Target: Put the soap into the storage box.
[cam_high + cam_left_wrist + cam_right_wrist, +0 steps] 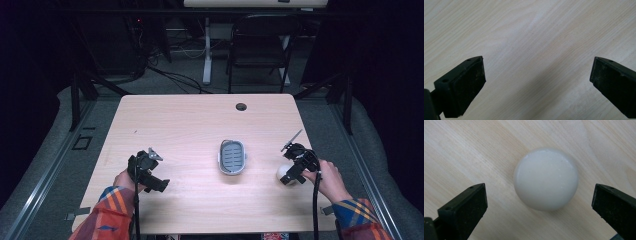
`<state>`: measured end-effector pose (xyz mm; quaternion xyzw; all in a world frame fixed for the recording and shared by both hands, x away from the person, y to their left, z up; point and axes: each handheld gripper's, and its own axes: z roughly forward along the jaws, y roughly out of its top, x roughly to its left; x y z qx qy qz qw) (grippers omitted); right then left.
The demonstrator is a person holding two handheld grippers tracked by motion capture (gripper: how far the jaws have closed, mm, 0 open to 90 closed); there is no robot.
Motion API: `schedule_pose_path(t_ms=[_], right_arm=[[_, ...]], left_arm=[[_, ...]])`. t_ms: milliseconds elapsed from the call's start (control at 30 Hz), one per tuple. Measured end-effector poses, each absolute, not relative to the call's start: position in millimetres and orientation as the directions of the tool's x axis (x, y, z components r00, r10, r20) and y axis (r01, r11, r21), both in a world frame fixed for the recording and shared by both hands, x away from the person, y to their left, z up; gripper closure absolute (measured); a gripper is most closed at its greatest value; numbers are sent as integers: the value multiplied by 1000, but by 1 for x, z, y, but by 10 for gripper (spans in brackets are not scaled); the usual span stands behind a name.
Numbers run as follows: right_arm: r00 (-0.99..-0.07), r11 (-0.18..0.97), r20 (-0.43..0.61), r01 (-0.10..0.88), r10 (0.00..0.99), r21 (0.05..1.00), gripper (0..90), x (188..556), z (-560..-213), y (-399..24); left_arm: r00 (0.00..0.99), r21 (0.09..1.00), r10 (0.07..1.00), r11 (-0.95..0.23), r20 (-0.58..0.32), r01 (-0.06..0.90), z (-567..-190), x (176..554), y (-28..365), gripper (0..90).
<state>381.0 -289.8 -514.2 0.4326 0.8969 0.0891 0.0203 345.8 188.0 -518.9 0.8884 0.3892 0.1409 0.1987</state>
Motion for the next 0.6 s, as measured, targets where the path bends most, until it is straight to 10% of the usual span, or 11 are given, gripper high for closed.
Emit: schedule_pose_path(t_ms=[600], right_arm=[[-661,657,28,749,750,86,0,403,-524,-275]], left_arm=[[658,464,747,-617,92,636,-519,346,188,2]])
